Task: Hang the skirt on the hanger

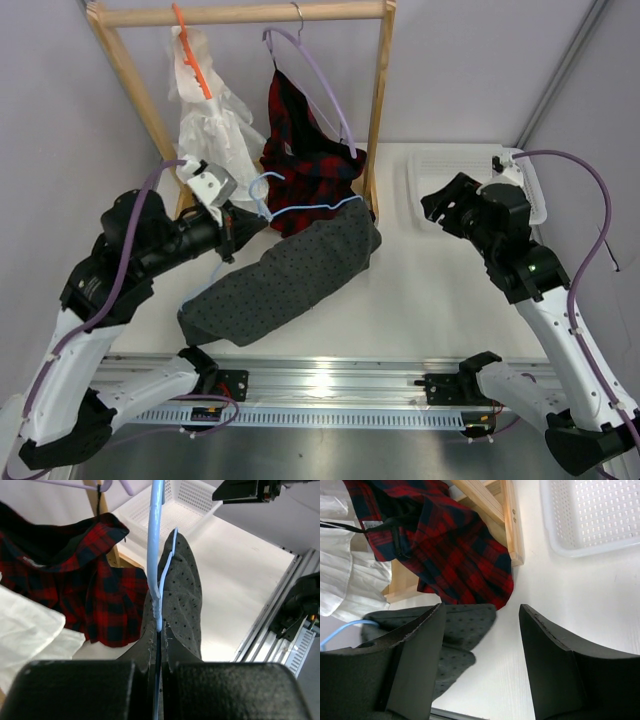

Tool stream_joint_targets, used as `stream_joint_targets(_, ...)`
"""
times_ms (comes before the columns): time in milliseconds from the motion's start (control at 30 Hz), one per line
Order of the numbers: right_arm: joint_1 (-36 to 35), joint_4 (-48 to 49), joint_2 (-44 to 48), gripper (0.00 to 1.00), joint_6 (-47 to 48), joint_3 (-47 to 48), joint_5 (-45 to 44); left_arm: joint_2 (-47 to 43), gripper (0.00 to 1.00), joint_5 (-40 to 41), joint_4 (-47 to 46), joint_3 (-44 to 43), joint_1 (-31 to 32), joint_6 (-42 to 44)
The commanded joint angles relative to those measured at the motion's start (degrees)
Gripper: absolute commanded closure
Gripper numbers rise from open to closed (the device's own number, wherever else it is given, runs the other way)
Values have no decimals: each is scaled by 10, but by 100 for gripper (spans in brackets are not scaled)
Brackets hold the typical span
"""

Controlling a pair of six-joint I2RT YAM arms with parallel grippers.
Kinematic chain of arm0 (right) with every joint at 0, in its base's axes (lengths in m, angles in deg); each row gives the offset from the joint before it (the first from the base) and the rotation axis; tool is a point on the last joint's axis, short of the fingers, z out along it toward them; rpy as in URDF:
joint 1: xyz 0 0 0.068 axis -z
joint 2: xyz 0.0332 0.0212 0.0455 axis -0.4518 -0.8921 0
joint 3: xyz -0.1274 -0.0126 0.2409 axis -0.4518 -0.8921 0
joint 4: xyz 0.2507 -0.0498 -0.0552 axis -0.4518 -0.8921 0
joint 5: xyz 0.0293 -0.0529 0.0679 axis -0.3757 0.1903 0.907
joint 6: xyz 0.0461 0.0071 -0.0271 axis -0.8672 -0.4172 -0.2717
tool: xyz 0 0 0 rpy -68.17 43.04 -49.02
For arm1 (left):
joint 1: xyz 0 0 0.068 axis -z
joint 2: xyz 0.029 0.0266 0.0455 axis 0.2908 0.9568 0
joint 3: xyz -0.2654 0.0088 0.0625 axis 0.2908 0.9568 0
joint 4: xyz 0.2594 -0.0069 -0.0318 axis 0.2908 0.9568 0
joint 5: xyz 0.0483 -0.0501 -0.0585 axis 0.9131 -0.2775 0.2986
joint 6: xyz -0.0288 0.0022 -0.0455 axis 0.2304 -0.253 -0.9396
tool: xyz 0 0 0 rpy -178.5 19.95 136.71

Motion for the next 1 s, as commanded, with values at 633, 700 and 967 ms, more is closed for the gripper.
stream_joint_targets(633, 13, 15, -23, 36, 11, 33, 5, -60, 100, 251, 64, -52, 2, -88)
stream_joint_targets(700, 14, 14, -23, 35, 10, 32, 6, -61, 100, 269, 46, -48, 1, -93)
stream_joint_targets(967, 14, 17, -31, 36, 11, 32, 13, -34, 100, 340, 29, -75, 2, -101)
